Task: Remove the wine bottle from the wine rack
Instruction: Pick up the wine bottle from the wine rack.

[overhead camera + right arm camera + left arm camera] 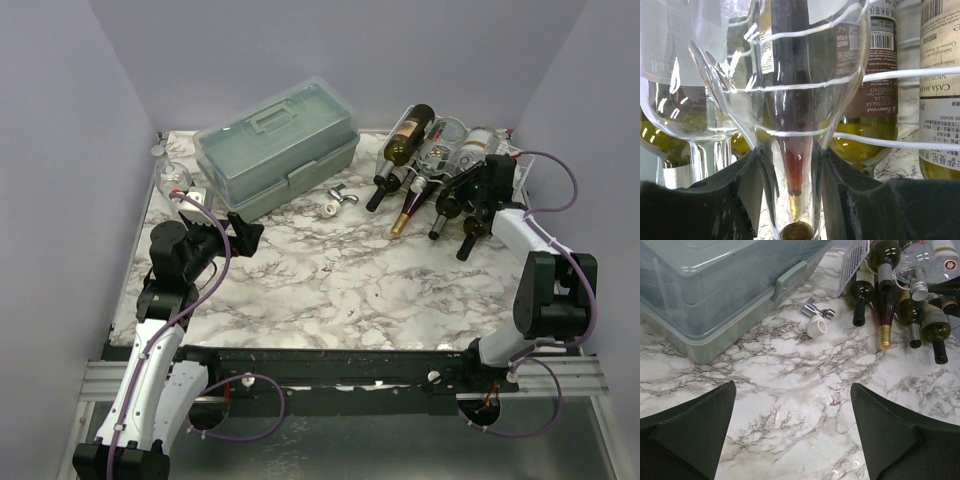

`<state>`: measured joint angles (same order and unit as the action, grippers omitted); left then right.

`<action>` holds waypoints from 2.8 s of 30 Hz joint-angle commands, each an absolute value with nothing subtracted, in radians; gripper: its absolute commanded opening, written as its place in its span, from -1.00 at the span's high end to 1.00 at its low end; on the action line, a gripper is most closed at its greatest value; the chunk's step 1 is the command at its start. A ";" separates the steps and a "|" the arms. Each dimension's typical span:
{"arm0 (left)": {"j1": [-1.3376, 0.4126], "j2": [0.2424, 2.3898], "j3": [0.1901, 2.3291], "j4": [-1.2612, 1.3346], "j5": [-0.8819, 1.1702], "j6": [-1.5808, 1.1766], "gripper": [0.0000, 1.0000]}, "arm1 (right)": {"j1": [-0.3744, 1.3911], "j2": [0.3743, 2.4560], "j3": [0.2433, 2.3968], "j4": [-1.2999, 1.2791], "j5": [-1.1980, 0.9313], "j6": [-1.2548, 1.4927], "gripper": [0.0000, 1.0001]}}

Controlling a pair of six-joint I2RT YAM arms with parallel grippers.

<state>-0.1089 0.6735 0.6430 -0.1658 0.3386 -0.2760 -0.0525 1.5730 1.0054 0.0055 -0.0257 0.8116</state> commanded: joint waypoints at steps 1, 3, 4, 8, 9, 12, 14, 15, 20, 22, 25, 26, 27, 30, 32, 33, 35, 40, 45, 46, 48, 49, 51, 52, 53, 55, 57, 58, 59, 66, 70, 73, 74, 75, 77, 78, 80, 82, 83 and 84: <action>-0.112 0.663 0.664 -0.162 0.316 -0.267 -0.97 | -0.067 1.515 0.989 0.051 -0.081 0.832 0.79; -0.112 0.662 0.665 -0.163 0.316 -0.269 -0.97 | -0.072 1.511 0.984 0.055 -0.087 0.836 0.62; -0.112 0.663 0.664 -0.163 0.317 -0.268 -0.98 | -0.073 1.512 0.982 0.054 -0.089 0.837 0.50; -0.112 0.661 0.665 -0.163 0.317 -0.268 -0.97 | -0.073 1.527 0.966 0.054 -0.102 0.828 0.11; -0.112 0.661 0.664 -0.163 0.316 -0.269 -0.97 | -0.073 1.532 0.961 0.054 -0.103 0.826 0.08; -0.111 0.661 0.664 -0.163 0.315 -0.267 -0.97 | -0.074 1.537 0.949 0.058 -0.104 0.818 0.02; -0.111 0.662 0.664 -0.163 0.315 -0.267 -0.97 | -0.074 1.535 0.946 0.061 -0.108 0.816 -0.07; -0.112 0.660 0.664 -0.163 0.315 -0.267 -0.97 | -0.073 1.536 0.945 0.063 -0.113 0.813 -0.12; -0.111 0.661 0.664 -0.163 0.315 -0.267 -0.97 | -0.074 1.529 0.944 0.061 -0.132 0.799 -0.19; -0.112 0.661 0.664 -0.164 0.315 -0.268 -0.97 | -0.073 1.523 0.943 0.060 -0.133 0.799 -0.17; -0.112 0.660 0.664 -0.165 0.315 -0.267 -0.97 | -0.073 1.514 0.938 0.058 -0.129 0.802 -0.06; -0.111 0.658 0.664 -0.164 0.316 -0.267 -0.97 | -0.073 1.511 0.937 0.057 -0.128 0.803 -0.02; -0.112 0.658 0.665 -0.164 0.315 -0.267 -0.97 | -0.072 1.509 0.937 0.055 -0.127 0.804 0.02; -0.111 0.657 0.665 -0.164 0.314 -0.267 -0.97 | -0.073 1.500 0.935 0.050 -0.126 0.808 0.12; -0.112 0.655 0.664 -0.165 0.314 -0.267 -0.97 | -0.073 1.494 0.936 0.042 -0.126 0.808 0.18; -0.112 0.655 0.664 -0.165 0.313 -0.267 -0.98 | -0.073 1.490 0.938 0.037 -0.127 0.810 0.25; -0.111 0.653 0.664 -0.165 0.313 -0.267 -0.97 | -0.073 1.482 0.939 0.034 -0.130 0.810 0.48; -0.112 0.653 0.664 -0.164 0.313 -0.267 -0.97 | -0.075 1.454 0.952 0.017 -0.118 0.804 0.99; -0.112 0.652 0.664 -0.165 0.316 -0.267 -0.97 | -0.080 1.420 0.980 0.003 -0.114 0.786 1.00; -0.111 0.650 0.665 -0.164 0.316 -0.268 -0.97 | -0.082 1.410 0.983 0.002 -0.107 0.780 1.00; -0.111 0.651 0.667 -0.165 0.319 -0.269 -0.97 | -0.081 1.391 0.987 0.002 -0.090 0.776 1.00; -0.112 0.650 0.666 -0.165 0.320 -0.270 -0.97 | -0.083 1.383 0.988 0.002 -0.085 0.774 1.00; -0.112 0.650 0.666 -0.165 0.319 -0.270 -0.97 | -0.085 1.374 0.990 0.002 -0.078 0.773 1.00; -0.112 0.649 0.666 -0.165 0.319 -0.270 -0.97 | -0.086 1.371 0.990 -0.025 -0.078 0.773 1.00; -0.111 0.649 0.666 -0.164 0.319 -0.270 -0.98 | -0.089 1.369 0.991 -0.028 -0.081 0.774 1.00; -0.111 0.647 0.667 -0.164 0.320 -0.270 -0.97 | -0.094 1.364 0.996 -0.029 -0.082 0.772 1.00; -0.112 0.647 0.666 -0.165 0.319 -0.271 -0.97 | -0.098 1.355 1.009 -0.031 -0.082 0.764 1.00; -0.112 0.647 0.667 -0.164 0.319 -0.270 -0.97 | -0.101 1.347 1.014 -0.031 -0.081 0.759 1.00; -0.112 0.646 0.666 -0.164 0.319 -0.271 -0.97 | -0.100 1.340 1.020 -0.034 -0.076 0.752 1.00; -0.111 0.649 0.666 -0.164 0.322 -0.272 -0.97 | -0.125 1.310 1.039 -0.058 -0.046 0.743 1.00; -0.112 0.646 0.666 -0.164 0.322 -0.272 -0.97 | -0.145 1.301 1.039 -0.051 -0.056 0.747 1.00; -0.112 0.646 0.667 -0.165 0.324 -0.273 -0.97 | -0.151 1.291 1.044 -0.054 -0.066 0.741 1.00; -0.112 0.647 0.666 -0.165 0.324 -0.273 -0.97 | -0.152 1.287 1.045 -0.057 -0.069 0.738 1.00; -0.111 0.647 0.666 -0.164 0.325 -0.273 -0.97 | -0.152 1.283 1.045 -0.060 -0.072 0.735 1.00; -0.111 0.647 0.666 -0.164 0.328 -0.275 -0.97 | -0.151 1.276 1.045 -0.064 -0.079 0.726 1.00; -0.112 0.647 0.666 -0.163 0.328 -0.275 -0.97 | -0.152 1.272 1.047 -0.067 -0.081 0.720 1.00; -0.113 0.647 0.666 -0.163 0.330 -0.275 -0.97 | -0.151 1.264 1.048 -0.076 -0.086 0.708 1.00; -0.112 0.648 0.666 -0.163 0.333 -0.276 -0.97 | -0.152 1.258 1.044 -0.078 -0.087 0.701 1.00; -0.113 0.649 0.666 -0.163 0.334 -0.277 -0.97 | -0.151 1.257 1.042 -0.078 -0.088 0.699 1.00; -0.112 0.649 0.666 -0.163 0.336 -0.278 -0.97 | -0.152 1.255 1.037 -0.080 -0.090 0.699 1.00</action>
<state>-0.1089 0.6575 0.6434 -0.1658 0.3283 -0.2760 -0.1524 1.3342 0.9638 -0.2386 -0.0914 0.7578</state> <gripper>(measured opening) 0.987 0.408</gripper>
